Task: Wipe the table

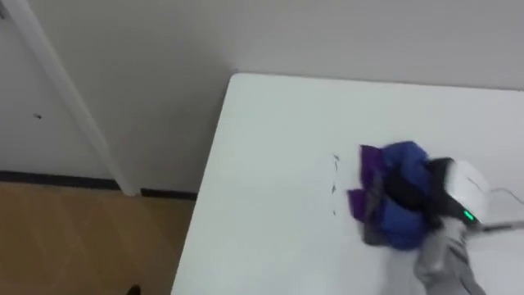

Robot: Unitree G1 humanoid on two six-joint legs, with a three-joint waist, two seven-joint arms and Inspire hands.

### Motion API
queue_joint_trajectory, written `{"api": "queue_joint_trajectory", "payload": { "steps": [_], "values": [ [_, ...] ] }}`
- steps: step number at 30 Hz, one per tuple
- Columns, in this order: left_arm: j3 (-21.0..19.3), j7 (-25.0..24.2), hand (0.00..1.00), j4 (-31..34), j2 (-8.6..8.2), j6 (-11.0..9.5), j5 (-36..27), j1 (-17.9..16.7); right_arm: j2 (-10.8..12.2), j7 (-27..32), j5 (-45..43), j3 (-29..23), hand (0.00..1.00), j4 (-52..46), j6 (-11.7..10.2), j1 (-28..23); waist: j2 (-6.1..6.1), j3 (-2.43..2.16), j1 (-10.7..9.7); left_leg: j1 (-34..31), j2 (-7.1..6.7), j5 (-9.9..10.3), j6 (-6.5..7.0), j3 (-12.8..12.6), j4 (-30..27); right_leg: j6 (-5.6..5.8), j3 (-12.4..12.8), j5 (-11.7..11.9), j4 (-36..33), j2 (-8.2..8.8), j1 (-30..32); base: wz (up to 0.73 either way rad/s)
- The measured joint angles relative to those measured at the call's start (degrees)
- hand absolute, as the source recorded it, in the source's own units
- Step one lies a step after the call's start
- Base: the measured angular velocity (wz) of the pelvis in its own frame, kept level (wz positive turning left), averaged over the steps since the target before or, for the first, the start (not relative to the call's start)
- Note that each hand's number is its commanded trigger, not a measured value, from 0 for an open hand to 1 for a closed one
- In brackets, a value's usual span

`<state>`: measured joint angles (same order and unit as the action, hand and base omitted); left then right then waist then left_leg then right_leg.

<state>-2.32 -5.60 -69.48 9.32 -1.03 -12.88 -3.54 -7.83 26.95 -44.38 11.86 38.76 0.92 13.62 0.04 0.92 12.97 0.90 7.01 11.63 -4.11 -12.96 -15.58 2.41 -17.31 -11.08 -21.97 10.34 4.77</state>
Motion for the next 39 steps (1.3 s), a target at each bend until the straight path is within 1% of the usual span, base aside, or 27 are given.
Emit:
{"api": "queue_joint_trajectory", "payload": {
  "steps": [1,2,3,4,5,6,7,8,10,11,12,14,15,16,17,20,24,25,26,27,29,30,32,34,36,37,39],
  "values": [
    [0.8,-0.5,0.00,0.2,0.35,0.0,-0.5,1.5,1.6,-2.6,-1.8,3.9,1.00,-0.1,0.1,4.3,-0.35,0.73,1.8,-2.2,0.44,0.3,0.00,-0.4,-1.4,-0.10,-0.1,0.4,-0.9,0.19,2.3,-0.15],
    [1.4,-1.2,0.00,0.0,0.68,0.0,-1.5,2.7,3.9,-4.7,-3.4,6.2,1.00,0.1,-0.4,8.2,-0.59,1.08,2.7,-4.3,1.21,0.3,0.12,0.3,-2.3,-0.08,-0.5,0.8,-0.9,0.20,3.6,0.00],
    [2.1,-1.5,0.00,0.0,0.85,0.1,-2.3,3.2,4.2,-5.1,-3.4,7.3,1.00,0.2,-0.9,9.6,-0.89,1.07,3.2,-5.1,1.30,0.2,0.29,0.7,-2.7,-0.14,-0.6,1.0,-0.9,0.21,4.3,0.35],
    [3.1,-2.2,0.00,0.1,1.18,0.2,-3.3,4.2,4.3,-5.7,-3.4,9.0,1.00,1.3,-1.6,12.5,-0.98,1.17,4.9,-6.7,1.52,0.0,0.42,1.4,-3.3,-0.29,-0.3,1.4,-0.9,0.06,5.5,0.54],
    [3.1,-2.6,0.00,0.1,1.48,0.5,-2.9,4.1,4.3,-6.2,-3.3,9.4,1.00,3.4,-1.9,15.0,-1.00,1.18,5.4,-8.2,1.48,-0.4,0.42,2.8,-3.8,-0.20,1.0,1.3,-1.4,0.08,6.2,0.64],
    [3.0,-2.6,0.00,0.1,1.65,0.9,-2.6,4.1,4.1,-6.2,-3.3,9.1,1.00,4.6,-2.1,15.8,-0.95,1.24,5.2,-9.0,1.44,-0.4,0.43,3.9,-4.3,0.23,2.2,1.3,-2.0,0.26,6.7,0.90],
    [2.9,-2.5,0.00,0.1,2.16,1.4,-2.4,4.2,3.7,-6.1,-3.2,7.7,1.00,6.4,-2.1,16.1,-1.34,1.04,4.4,-10.8,1.38,-0.5,0.26,5.7,-5.4,1.57,3.5,2.5,-1.8,1.83,7.7,1.03],
    [2.6,-2.6,0.00,0.2,3.03,1.8,-2.4,4.2,3.1,-5.7,-2.4,5.4,1.00,7.4,-2.7,14.4,-1.96,0.97,3.6,-11.9,1.45,-0.5,-0.20,7.0,-6.3,3.13,3.1,4.9,-0.5,4.64,8.1,1.05],
    [1.2,-2.5,0.00,0.2,4.40,2.5,-2.6,3.7,3.1,-3.6,-0.3,2.6,1.00,6.4,-4.8,10.4,-2.65,0.80,2.3,-11.8,1.82,-0.2,-1.64,8.8,-6.7,5.31,2.9,7.3,2.0,5.73,6.8,0.72],
    [0.3,-2.5,0.00,0.2,4.75,2.7,-2.8,3.2,2.2,-2.6,1.4,2.0,1.00,6.7,-6.6,8.4,-2.09,0.71,1.5,-11.1,3.30,0.0,-2.72,9.0,-6.7,5.05,1.4,6.6,2.2,4.30,5.5,0.44],
    [0.1,-2.5,0.00,0.2,4.82,2.7,-2.8,2.9,1.4,-2.2,1.8,1.8,1.00,6.5,-7.5,7.3,-1.90,0.30,1.0,-11.1,4.13,-0.2,-3.19,8.9,-6.5,4.76,0.8,6.2,2.2,3.56,5.2,0.13],
    [-1.7,-2.7,0.00,0.3,5.21,2.6,-2.6,0.9,-1.9,-0.3,2.9,-2.1,1.00,5.9,-11.1,2.6,-1.67,-0.04,-0.9,-9.3,6.23,-1.2,-4.95,8.5,-4.2,3.64,-0.5,4.8,2.3,1.67,4.1,0.03],
    [-2.4,-2.7,0.00,0.4,5.33,2.6,-2.6,-0.1,-3.1,0.5,3.9,-3.2,1.00,5.5,-11.6,0.8,-1.89,-0.21,-2.1,-8.5,6.44,-1.8,-5.35,8.4,-3.4,3.58,-0.8,4.3,2.3,1.36,3.6,0.26],
    [-3.8,-2.6,0.00,1.2,5.42,2.7,-2.3,-2.0,-5.6,1.9,5.2,-5.9,1.00,4.9,-12.3,-3.5,-2.03,-0.77,-4.1,-7.2,6.56,-2.9,-5.81,8.2,-1.6,3.50,-1.9,3.2,2.2,1.36,2.7,0.42],
    [-4.5,-2.5,0.00,1.5,5.30,2.6,-2.3,-3.7,-7.7,3.3,6.8,-9.4,1.00,5.2,-12.4,-7.3,-2.00,-1.61,-5.5,-6.1,7.02,-3.5,-6.23,7.3,-0.5,3.42,-3.1,2.2,2.0,1.24,1.6,0.40],
    [-4.3,-2.4,0.00,2.0,4.36,2.3,-2.7,-6.1,-10.5,5.5,10.0,-15.8,1.00,6.0,-12.2,-13.0,-1.70,-1.82,-6.8,-3.1,7.63,-3.9,-6.56,3.2,-0.2,3.44,-3.4,-0.1,0.9,1.13,-1.0,0.13],
    [-3.6,-2.8,0.00,2.8,3.69,0.9,-2.7,-5.3,-9.5,5.5,10.6,-17.8,1.00,5.3,-11.5,-13.5,-1.38,-1.67,-7.1,-2.5,7.16,-3.7,-5.59,0.6,-1.2,3.46,-3.0,-0.6,1.4,0.52,-1.8,-0.07],
    [-3.3,-2.7,0.00,3.1,3.45,0.6,-2.7,-5.0,-8.3,5.4,10.3,-17.5,1.00,4.4,-10.5,-13.1,-1.36,-1.64,-6.3,-1.9,6.11,-2.9,-4.59,0.6,-1.2,2.90,-1.8,-0.2,1.5,0.27,-1.6,-0.54],
    [-3.1,-2.5,0.00,3.0,2.85,0.5,-2.7,-4.6,-7.5,4.9,10.1,-16.7,1.00,3.5,-8.4,-11.7,-0.96,-1.47,-4.6,-0.9,4.21,-1.8,-3.59,0.7,-0.8,2.45,0.6,0.6,2.1,-0.53,-1.0,-0.78],
    [-2.9,-2.4,0.00,3.1,2.58,0.5,-2.7,-4.4,-7.1,4.4,10.1,-15.6,1.00,2.9,-7.2,-10.6,-0.57,-1.33,-3.7,-0.5,3.64,-1.6,-3.26,0.8,-0.3,2.06,1.4,1.3,2.6,-1.13,-0.6,-1.17],
    [-1.9,-2.3,0.00,3.0,1.67,0.5,-2.6,-4.0,-5.5,-0.1,7.1,-8.4,1.00,-2.2,-3.2,-5.6,1.33,-0.53,-0.4,0.5,3.40,-1.5,-3.15,1.0,2.2,0.54,5.4,4.0,3.7,-3.73,1.7,-1.35],
    [-1.8,-2.3,0.00,3.0,1.39,0.5,-2.6,-3.7,-5.2,-1.4,5.3,-5.9,1.00,-4.2,-2.6,-4.8,1.51,-0.40,0.3,0.4,3.39,-1.5,-3.16,1.1,2.5,0.33,6.3,4.3,3.6,-4.13,2.6,-0.98],
    [-0.8,-2.5,0.00,3.1,0.87,0.7,-3.5,-2.7,-2.4,-4.9,-1.2,2.3,1.00,-6.3,-2.7,0.2,2.10,-0.32,0.2,-1.2,2.63,-1.5,-3.25,3.1,3.9,0.49,7.5,4.3,3.0,-4.57,5.8,-0.47],
    [-0.1,-2.8,0.00,3.5,0.60,0.8,-5.7,-2.3,-0.5,-5.6,-3.0,5.5,1.00,-6.7,-2.9,1.2,2.19,-0.42,0.3,-1.5,1.50,-1.7,-3.17,5.5,5.4,0.55,8.1,4.5,3.1,-4.73,6.5,0.02],
    [0.4,-3.0,0.00,4.6,0.40,0.8,-8.0,-3.1,-0.4,-5.4,-3.4,6.7,1.00,-7.1,-2.9,0.9,1.89,-0.56,0.2,-1.4,1.05,-2.2,-2.78,7.0,6.2,0.67,8.0,4.4,3.4,-4.71,6.2,0.24],
    [0.3,-3.2,0.00,5.5,0.32,0.9,-7.8,-3.8,-0.6,-4.4,-3.0,6.5,1.00,-6.9,-3.8,-0.1,1.53,-0.62,-0.5,-1.3,0.90,-2.3,-2.69,7.7,6.0,0.30,7.8,4.6,3.5,-4.65,5.7,0.26],
    [0.0,-3.7,0.00,5.9,0.36,0.8,-7.8,-4.6,-0.8,-1.4,-2.7,5.4,1.00,-5.9,-6.7,-3.3,0.83,-0.74,-2.3,-0.8,0.75,-2.4,-2.55,8.1,6.0,0.56,7.7,4.4,4.6,-4.57,4.1,0.40]
  ]
}}
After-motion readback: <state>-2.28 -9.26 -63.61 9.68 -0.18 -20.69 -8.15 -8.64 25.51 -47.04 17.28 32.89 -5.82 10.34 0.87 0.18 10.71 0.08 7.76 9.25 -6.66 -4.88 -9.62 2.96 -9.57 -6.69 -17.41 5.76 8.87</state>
